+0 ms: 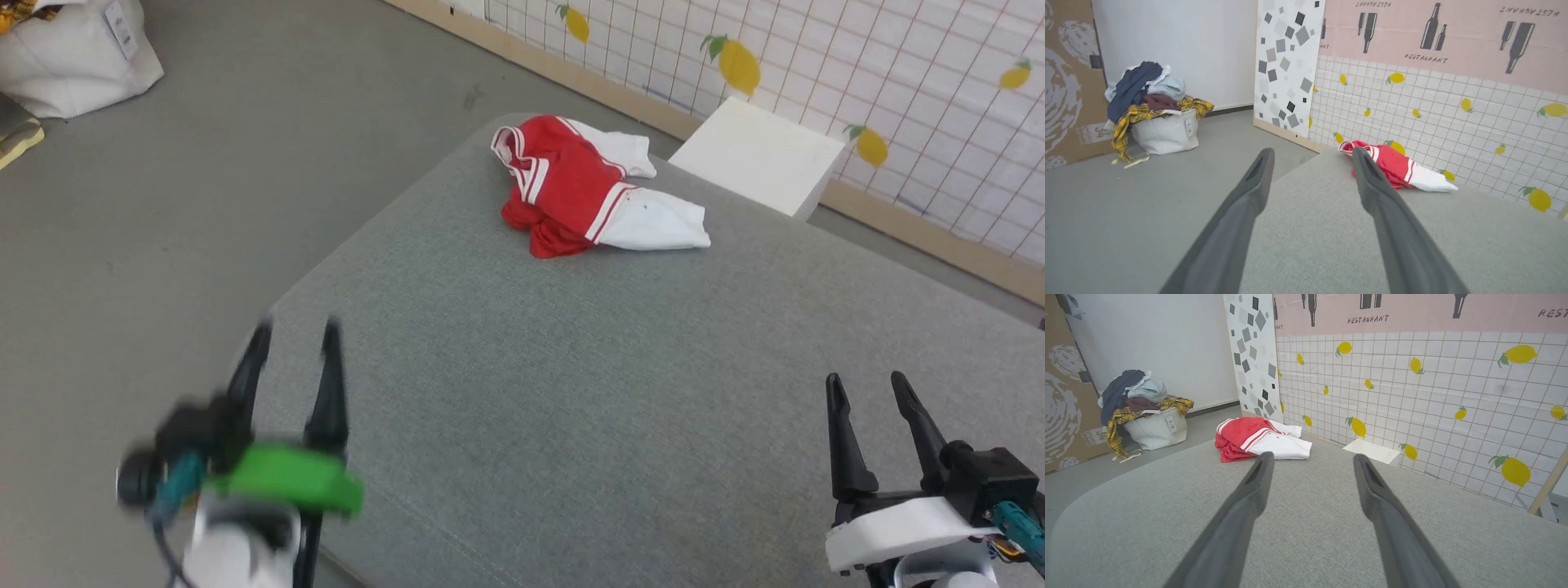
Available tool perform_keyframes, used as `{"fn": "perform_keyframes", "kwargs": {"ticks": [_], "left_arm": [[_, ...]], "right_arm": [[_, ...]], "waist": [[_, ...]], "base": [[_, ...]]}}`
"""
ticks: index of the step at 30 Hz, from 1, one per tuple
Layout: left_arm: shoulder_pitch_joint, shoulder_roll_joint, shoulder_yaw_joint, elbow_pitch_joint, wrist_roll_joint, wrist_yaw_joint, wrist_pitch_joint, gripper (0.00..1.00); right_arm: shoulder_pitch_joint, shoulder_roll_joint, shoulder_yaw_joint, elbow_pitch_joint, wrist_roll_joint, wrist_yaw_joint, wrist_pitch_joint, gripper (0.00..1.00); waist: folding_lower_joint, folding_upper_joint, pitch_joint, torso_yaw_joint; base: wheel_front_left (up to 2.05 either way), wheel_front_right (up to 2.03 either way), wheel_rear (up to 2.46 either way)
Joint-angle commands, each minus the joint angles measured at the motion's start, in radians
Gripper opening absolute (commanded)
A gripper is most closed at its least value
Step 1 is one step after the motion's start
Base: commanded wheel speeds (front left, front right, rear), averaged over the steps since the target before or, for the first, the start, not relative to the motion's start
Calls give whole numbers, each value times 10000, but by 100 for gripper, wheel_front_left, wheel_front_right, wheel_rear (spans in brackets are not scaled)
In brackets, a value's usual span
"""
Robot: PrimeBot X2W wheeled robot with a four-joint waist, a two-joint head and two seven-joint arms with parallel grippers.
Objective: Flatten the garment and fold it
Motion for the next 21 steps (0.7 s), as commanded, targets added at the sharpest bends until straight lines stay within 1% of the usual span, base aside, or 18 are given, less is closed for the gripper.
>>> {"fn": "perform_keyframes", "kwargs": {"ticks": [1, 5, 7, 10, 11, 13, 15, 21], "left_arm": [[-721, 179, -155, -195, -116, -163, 289, 100], [-2677, 613, -687, -340, -242, -453, 1331, 100], [-3771, 695, -850, -183, -554, -533, 1812, 100], [-5495, 984, -1051, 417, -918, -603, 2553, 100], [-6481, 1128, -1082, 904, -1201, -625, 2955, 100], [-7346, 1391, -1121, 1430, -1267, -636, 3279, 100], [-8039, 1674, -1204, 1902, -1229, -644, 3494, 100], [-9290, 1989, -1195, 3177, -1449, -652, 3894, 100]], "right_arm": [[-126, 3, -5, -113, -154, -15, -41, 100], [-403, 3, -9, -658, -531, -15, 275, 100], [-548, 3, 36, -1089, -726, -15, 519, 100], [-791, 3, 278, -1952, -1055, -15, 1015, 100], [-940, 3, 450, -2559, -1268, -15, 1338, 100], [-1045, 3, 614, -3117, -1463, -15, 1628, 100], [-1130, 3, 766, -3608, -1612, -15, 1890, 100], [-1255, -202, 987, -4799, -1762, -15, 2531, 100]], "waist": [[0, 0, 280, -98], [0, 0, 900, -289], [0, 0, 1245, -410], [0, 0, 1912, -720], [0, 0, 2357, -959], [0, 0, 2787, -1222], [0, 0, 3200, -1503], [0, 0, 4332, -2192]], "base": [[0, 0, 0], [0, 0, 0], [0, 0, 0], [0, 0, 0], [0, 0, 0], [0, 0, 0], [0, 0, 0], [0, 0, 0]]}}
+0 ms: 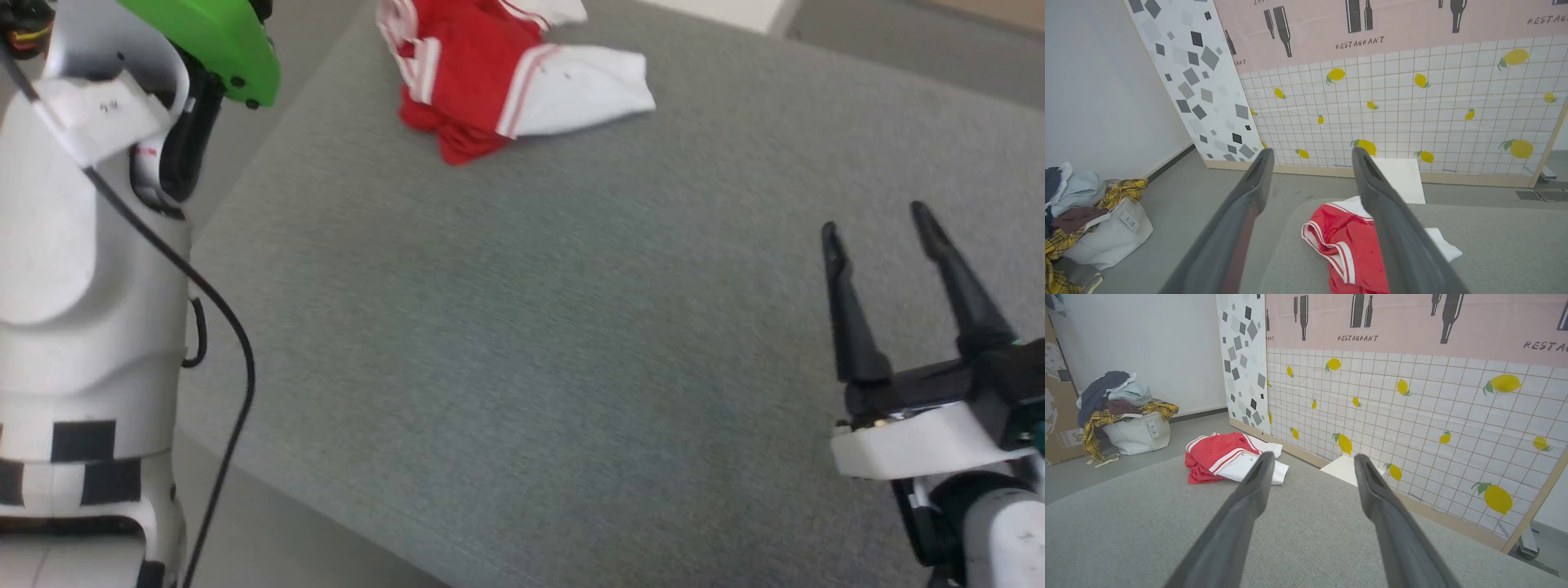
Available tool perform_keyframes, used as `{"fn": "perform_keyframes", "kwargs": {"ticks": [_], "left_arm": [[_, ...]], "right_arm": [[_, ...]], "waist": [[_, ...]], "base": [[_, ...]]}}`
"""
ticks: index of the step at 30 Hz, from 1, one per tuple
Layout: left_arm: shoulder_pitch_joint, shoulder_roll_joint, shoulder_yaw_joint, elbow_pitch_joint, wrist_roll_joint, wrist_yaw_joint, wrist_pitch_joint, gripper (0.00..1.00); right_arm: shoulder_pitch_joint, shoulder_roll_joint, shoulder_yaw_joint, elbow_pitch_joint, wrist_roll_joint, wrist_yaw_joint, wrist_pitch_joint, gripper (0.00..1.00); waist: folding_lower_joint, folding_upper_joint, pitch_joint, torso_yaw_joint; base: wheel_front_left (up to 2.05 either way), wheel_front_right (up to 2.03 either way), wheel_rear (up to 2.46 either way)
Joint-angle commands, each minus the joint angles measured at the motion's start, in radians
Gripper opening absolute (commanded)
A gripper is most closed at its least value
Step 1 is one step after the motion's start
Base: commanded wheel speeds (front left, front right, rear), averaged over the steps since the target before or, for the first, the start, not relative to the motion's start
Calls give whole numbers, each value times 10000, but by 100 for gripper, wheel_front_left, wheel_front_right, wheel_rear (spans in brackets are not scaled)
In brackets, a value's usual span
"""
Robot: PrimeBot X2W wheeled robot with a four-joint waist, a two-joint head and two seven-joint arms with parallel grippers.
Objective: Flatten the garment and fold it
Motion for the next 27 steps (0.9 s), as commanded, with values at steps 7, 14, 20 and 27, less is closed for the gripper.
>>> {"fn": "perform_keyframes", "kwargs": {"ticks": [7, 14, 20, 27], "left_arm": [[-621, 305, -288, 1164, -116, -50, 622, 100], [-811, 474, -148, 1905, -265, 158, 1071, 100], [-878, 565, 17, 2264, -476, 409, 1496, 100], [-801, 883, -70, 2485, -288, 820, 2229, 100]], "right_arm": [[-354, -589, -125, -955, 98, -15, 449, 100], [-561, -827, -252, -1341, 298, -15, 579, 100], [-510, -940, -496, -1596, 415, -15, 642, 100], [-606, -1019, -553, -1795, 592, -15, 659, 100]], "waist": [[-1, 0, 2247, -1577], [-1, 0, 3019, -2192], [-1, 0, 3539, -2546], [-1, 0, 3947, -2847]], "base": [[0, 0, 0], [0, 0, 0], [0, 0, 0], [0, 0, 0]]}}
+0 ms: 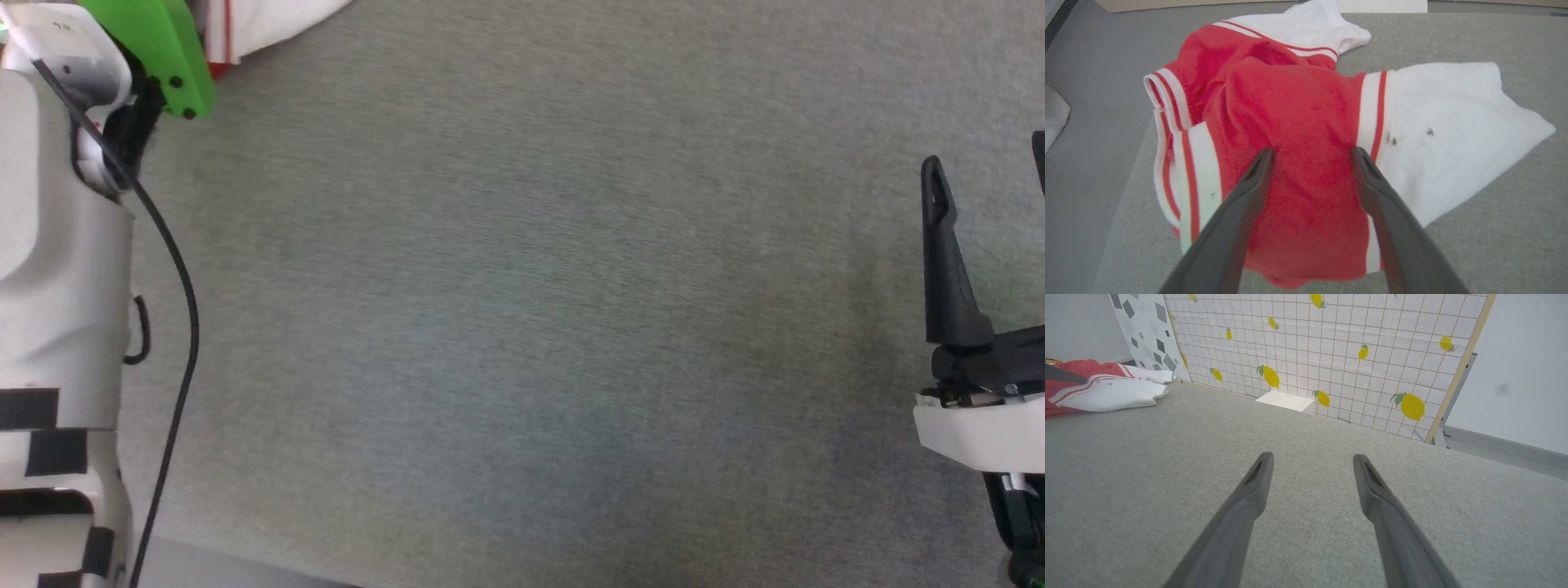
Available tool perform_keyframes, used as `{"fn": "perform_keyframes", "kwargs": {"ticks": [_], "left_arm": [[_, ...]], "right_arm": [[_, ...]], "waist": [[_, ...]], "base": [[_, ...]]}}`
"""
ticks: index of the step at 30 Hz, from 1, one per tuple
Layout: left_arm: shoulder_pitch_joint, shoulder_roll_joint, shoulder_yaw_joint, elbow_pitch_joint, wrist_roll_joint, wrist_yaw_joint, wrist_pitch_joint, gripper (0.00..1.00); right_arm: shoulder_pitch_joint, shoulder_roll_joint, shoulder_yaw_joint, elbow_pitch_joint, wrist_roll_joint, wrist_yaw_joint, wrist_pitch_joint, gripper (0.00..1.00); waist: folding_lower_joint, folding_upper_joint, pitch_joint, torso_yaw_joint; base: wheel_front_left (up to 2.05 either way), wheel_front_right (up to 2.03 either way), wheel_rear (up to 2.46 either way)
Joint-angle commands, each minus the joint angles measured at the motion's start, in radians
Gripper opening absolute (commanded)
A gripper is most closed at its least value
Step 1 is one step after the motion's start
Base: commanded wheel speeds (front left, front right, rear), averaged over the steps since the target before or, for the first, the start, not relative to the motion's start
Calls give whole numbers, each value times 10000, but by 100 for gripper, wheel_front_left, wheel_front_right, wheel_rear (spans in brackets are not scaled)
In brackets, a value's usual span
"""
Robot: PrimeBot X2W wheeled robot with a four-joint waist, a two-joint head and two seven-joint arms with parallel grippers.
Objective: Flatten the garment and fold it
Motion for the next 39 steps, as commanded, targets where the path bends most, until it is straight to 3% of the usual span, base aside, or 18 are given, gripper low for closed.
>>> {"fn": "perform_keyframes", "kwargs": {"ticks": [1, 5, 6, 7, 17, 27, 31, 39], "left_arm": [[-86, 154, -31, 55, 84, 107, 111, 100], [112, 289, -96, 276, 77, 216, 680, 97], [158, 335, -133, 304, 76, 187, 790, 11], [172, 408, -161, 286, 133, 192, 755, 0], [12, 1207, 175, 129, 295, 318, -582, 0], [-560, 1631, 185, -532, 339, 76, -1345, 0], [-1013, 1376, -250, -1103, 244, -277, -1300, 0], [-1556, 243, -1109, -2009, -339, -575, -626, 0]], "right_arm": [[-186, -33, -5, -89, 60, -15, 33, 100], [-232, -69, -40, -155, 116, -15, 77, 100], [-247, -72, -55, -167, 124, -15, 87, 100], [-268, -71, -62, -171, 131, -15, 92, 100], [-500, 273, -79, 455, 287, -15, -385, 100], [-237, 798, -492, 1477, 313, -15, -1073, 100], [301, 1038, -967, 2066, 337, -15, -1337, 100], [1032, 1123, -1685, 2467, 640, -15, -1473, 100]], "waist": [[-2, 0, 380, -353], [-2, 0, 536, -417], [-2, 0, 570, -418], [-2, 0, 595, -421], [-2, 0, -351, -555], [-2, 0, -2555, -896], [-2, 0, -4077, -1179], [-2, 0, -5601, -1556]], "base": [[0, 0, 0], [0, 0, 0], [0, 0, 0], [0, 0, 0], [0, 0, 0], [0, 0, 0], [0, 0, 0], [0, 0, 0]]}}
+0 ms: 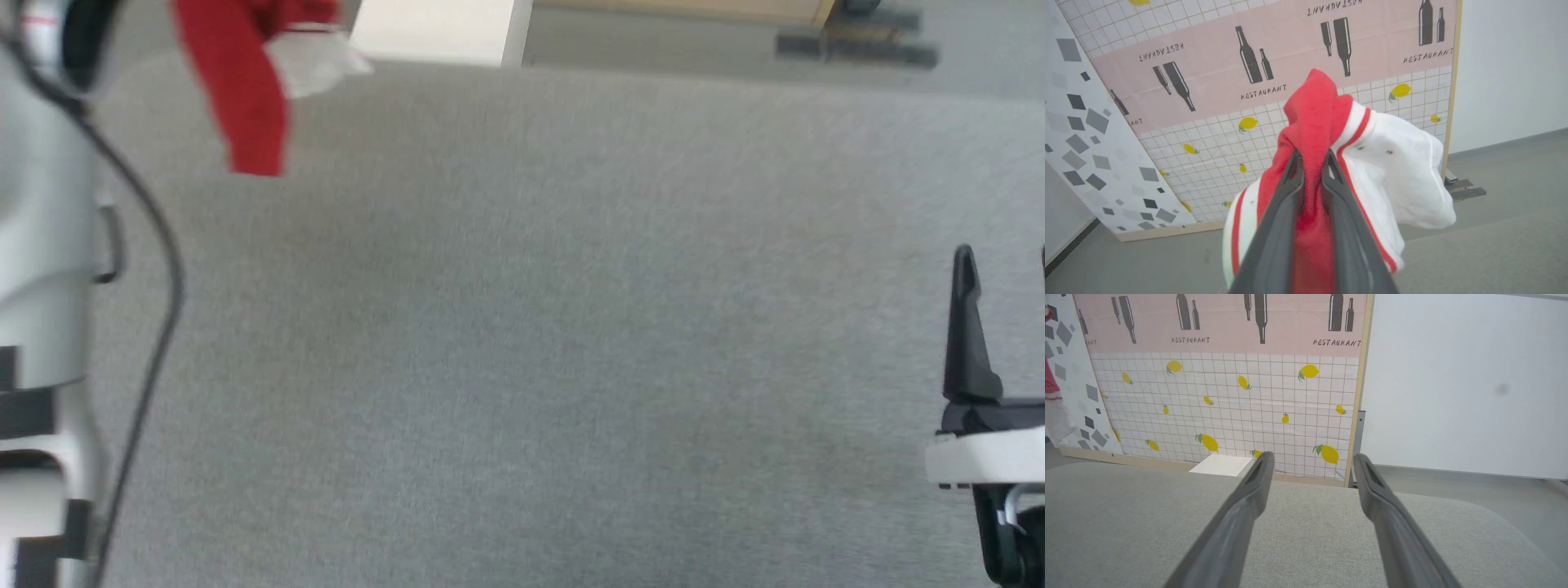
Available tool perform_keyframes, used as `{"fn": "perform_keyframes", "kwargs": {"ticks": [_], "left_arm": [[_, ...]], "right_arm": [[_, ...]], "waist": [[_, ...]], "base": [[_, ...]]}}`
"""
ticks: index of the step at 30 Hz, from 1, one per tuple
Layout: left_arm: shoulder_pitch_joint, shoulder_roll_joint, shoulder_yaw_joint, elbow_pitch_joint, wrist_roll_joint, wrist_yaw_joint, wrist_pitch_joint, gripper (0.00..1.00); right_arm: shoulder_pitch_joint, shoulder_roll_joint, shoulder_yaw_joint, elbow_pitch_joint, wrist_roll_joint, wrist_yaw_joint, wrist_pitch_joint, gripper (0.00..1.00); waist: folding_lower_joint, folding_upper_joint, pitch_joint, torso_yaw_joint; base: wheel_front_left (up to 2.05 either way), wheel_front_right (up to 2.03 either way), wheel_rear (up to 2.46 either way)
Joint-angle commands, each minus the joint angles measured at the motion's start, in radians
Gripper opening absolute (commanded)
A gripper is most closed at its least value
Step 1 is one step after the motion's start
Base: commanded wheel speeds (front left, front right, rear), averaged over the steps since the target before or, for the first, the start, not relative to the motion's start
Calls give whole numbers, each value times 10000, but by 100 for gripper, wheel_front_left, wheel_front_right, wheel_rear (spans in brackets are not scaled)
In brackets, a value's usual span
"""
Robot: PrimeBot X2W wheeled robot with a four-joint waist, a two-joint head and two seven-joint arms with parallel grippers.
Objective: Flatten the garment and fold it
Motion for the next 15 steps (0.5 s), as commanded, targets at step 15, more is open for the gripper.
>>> {"fn": "perform_keyframes", "kwargs": {"ticks": [15], "left_arm": [[1529, -3098, -2181, -2539, -1536, 227, 757, 0]], "right_arm": [[77, 21, -1537, -73, 466, -15, -125, 100]], "waist": [[1, -1, -1596, -1729]], "base": [[0, 0, 0]]}}
